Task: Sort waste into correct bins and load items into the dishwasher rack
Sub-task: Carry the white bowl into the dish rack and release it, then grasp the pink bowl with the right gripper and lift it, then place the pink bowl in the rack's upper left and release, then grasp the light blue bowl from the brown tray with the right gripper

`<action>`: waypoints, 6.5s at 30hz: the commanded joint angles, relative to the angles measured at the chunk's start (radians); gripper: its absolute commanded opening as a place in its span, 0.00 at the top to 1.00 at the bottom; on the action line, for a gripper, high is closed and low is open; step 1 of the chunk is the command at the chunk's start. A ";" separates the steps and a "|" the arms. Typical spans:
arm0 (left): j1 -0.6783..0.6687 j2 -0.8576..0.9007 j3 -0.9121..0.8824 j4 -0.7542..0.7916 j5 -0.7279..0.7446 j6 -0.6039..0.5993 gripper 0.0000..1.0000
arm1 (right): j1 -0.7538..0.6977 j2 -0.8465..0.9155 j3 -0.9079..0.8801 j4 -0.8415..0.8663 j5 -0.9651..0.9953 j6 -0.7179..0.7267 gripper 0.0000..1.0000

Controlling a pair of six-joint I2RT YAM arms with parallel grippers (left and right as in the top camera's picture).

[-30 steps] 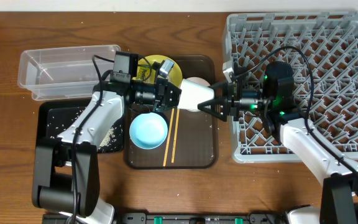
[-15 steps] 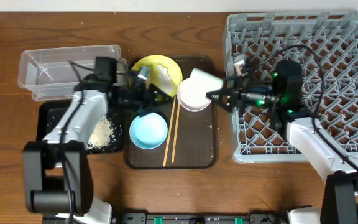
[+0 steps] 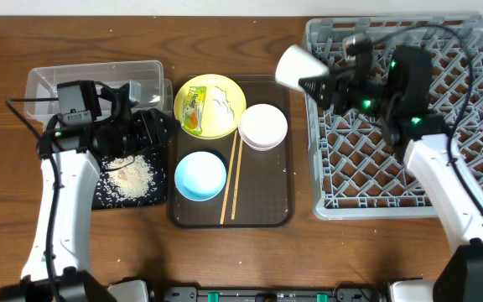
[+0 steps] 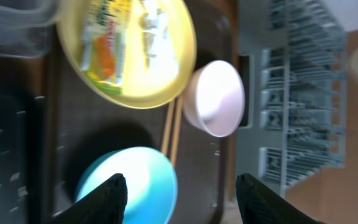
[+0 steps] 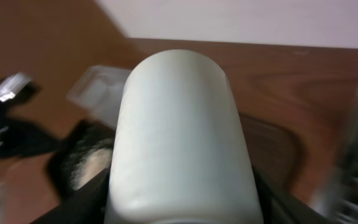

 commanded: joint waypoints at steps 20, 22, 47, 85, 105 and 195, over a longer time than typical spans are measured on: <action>0.003 -0.024 0.006 -0.027 -0.171 0.023 0.41 | -0.130 0.001 0.380 -1.149 0.957 0.000 0.99; 0.003 -0.024 0.006 -0.027 -0.171 0.021 0.41 | -0.162 0.001 0.360 -1.167 0.966 0.000 0.99; 0.003 -0.024 0.006 -0.056 -0.171 0.020 0.36 | -0.259 0.001 0.076 -0.952 0.790 0.000 0.01; 0.003 -0.024 0.006 -0.174 -0.485 -0.037 0.32 | 0.355 0.426 0.262 -0.431 0.702 0.067 0.43; 0.003 -0.024 0.006 -0.175 -0.484 -0.037 0.32 | 0.334 0.387 0.280 -0.441 0.792 0.097 0.99; 0.029 -0.025 0.006 -0.277 -0.748 -0.161 0.21 | 0.380 0.227 0.317 -0.483 0.559 -0.066 0.51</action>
